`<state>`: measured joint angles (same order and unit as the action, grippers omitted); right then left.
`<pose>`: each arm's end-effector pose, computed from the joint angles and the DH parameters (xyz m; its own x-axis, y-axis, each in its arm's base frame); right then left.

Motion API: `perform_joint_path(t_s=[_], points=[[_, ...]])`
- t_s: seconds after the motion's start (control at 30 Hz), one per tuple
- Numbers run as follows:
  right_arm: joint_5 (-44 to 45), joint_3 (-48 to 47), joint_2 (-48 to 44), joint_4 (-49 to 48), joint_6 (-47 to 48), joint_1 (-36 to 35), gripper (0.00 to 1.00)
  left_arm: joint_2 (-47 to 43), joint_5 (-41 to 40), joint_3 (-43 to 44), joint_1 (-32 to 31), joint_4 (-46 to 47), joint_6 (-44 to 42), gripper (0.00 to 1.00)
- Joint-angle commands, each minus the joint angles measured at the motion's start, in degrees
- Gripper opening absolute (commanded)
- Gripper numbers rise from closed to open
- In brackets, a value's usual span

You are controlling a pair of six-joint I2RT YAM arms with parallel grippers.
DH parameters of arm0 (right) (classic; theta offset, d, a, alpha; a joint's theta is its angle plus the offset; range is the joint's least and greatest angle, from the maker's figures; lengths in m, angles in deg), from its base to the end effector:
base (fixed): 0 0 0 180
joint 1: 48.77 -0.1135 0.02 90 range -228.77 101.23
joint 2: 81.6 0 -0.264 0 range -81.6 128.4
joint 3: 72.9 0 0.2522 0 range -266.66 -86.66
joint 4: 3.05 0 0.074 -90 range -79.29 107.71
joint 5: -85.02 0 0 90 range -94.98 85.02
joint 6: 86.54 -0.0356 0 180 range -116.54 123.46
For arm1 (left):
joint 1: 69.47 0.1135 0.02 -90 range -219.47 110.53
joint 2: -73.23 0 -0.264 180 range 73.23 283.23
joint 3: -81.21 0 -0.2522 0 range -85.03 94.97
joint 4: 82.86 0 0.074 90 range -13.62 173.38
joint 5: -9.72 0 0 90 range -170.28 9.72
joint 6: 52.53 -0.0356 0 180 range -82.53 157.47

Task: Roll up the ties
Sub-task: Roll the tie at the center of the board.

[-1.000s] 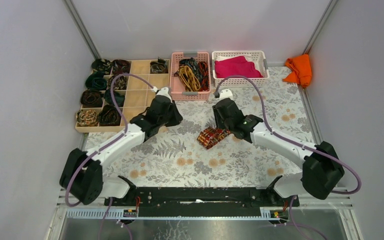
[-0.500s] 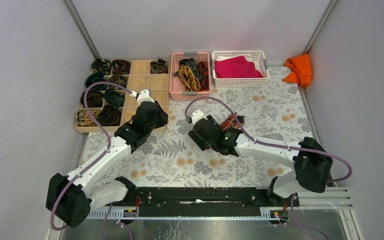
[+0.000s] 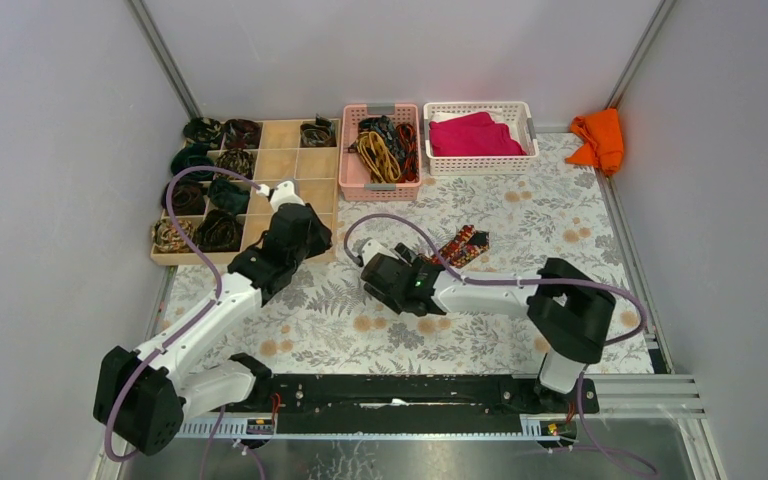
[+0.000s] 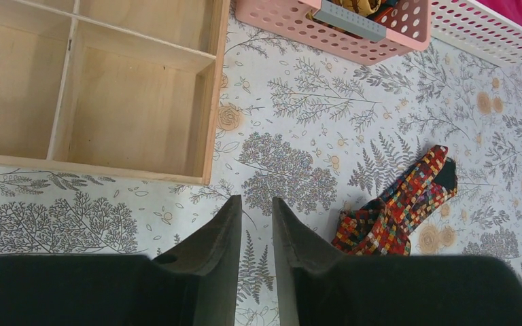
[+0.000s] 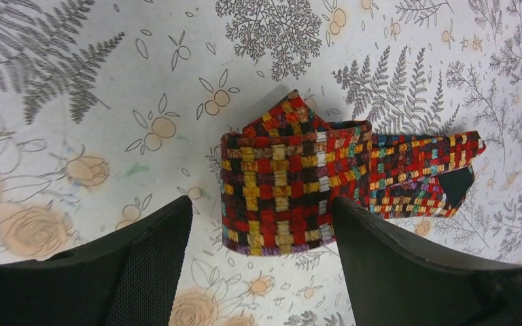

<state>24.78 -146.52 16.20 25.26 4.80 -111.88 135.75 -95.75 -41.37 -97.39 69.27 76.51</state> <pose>0.1740 0.3040 0.1885 -0.3438 -0.7228 -0.5995 -0.6458 0.6455 -0.4079 0.2167 -0.1041 0.2664 -0.5332 -0.4045 -0.7431 -0.1059 0.9033 -0.4157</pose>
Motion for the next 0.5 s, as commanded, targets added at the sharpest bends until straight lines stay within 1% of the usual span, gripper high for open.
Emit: perform_joint_path(t_s=[0.0,0.1,0.23,0.33,0.4,0.47], points=[[5.48,-2.58,3.6,-1.87,2.5,-0.17,0.83,0.15,0.31,-0.9,0.67,1.47,-0.94,0.29],[7.92,-3.29,5.89,-1.86,2.89,-0.13,0.83,0.27,0.47,-1.03,0.97,1.57,-1.17,0.28],[7.57,-3.72,7.31,-0.78,0.47,0.66,0.83,0.36,1.17,-1.04,1.29,1.95,-1.23,0.28],[7.72,-3.55,7.81,-0.18,-1.78,1.74,0.8,0.53,1.93,-0.86,1.42,2.19,-1.33,0.28],[7.1,-3.64,8.05,0.38,-3.63,2.77,0.76,0.72,2.5,-0.69,1.46,2.45,-1.26,0.27],[6.34,-3.83,8.03,0.66,-4.95,3.76,0.68,0.84,3.03,-0.68,1.47,2.86,-1.19,0.27]])
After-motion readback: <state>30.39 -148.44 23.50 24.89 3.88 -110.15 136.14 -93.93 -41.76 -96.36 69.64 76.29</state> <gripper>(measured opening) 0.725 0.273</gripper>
